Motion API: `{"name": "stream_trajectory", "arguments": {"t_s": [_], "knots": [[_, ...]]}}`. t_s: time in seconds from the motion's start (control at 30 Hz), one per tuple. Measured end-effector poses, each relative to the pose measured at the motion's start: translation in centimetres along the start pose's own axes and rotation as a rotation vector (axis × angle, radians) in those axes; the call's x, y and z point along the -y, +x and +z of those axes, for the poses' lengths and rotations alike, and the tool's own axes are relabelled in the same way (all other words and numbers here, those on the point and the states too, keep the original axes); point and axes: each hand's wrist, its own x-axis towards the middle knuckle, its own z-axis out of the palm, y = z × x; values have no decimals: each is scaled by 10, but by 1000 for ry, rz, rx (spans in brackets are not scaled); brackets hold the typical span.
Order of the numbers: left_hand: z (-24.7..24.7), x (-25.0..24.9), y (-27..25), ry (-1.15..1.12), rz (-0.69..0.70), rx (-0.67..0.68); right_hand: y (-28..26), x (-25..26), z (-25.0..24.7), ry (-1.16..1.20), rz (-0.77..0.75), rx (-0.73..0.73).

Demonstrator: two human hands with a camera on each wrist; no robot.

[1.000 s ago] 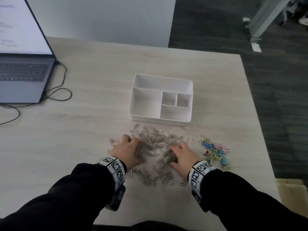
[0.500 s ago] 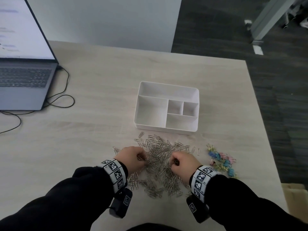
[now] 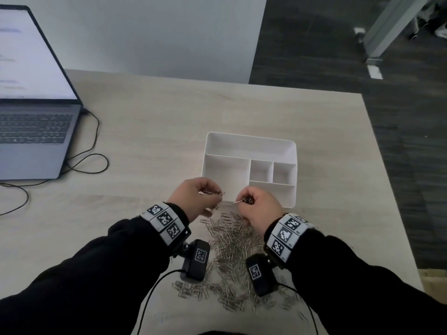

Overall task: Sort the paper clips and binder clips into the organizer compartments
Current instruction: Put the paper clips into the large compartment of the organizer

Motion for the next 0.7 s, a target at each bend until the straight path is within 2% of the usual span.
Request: {"name": "stream_trajectory", "arguments": {"t_s": [0.23,0.5,0.7], "knots": [[3,-18,37,164,32,-99,41,19,13,8,24,-30],[8,-21,46,441,71,-41,59,21,21,-115,-42,-29],[6,-18,32,401,110,13,48,15,17,-170,-91,-9]]}}
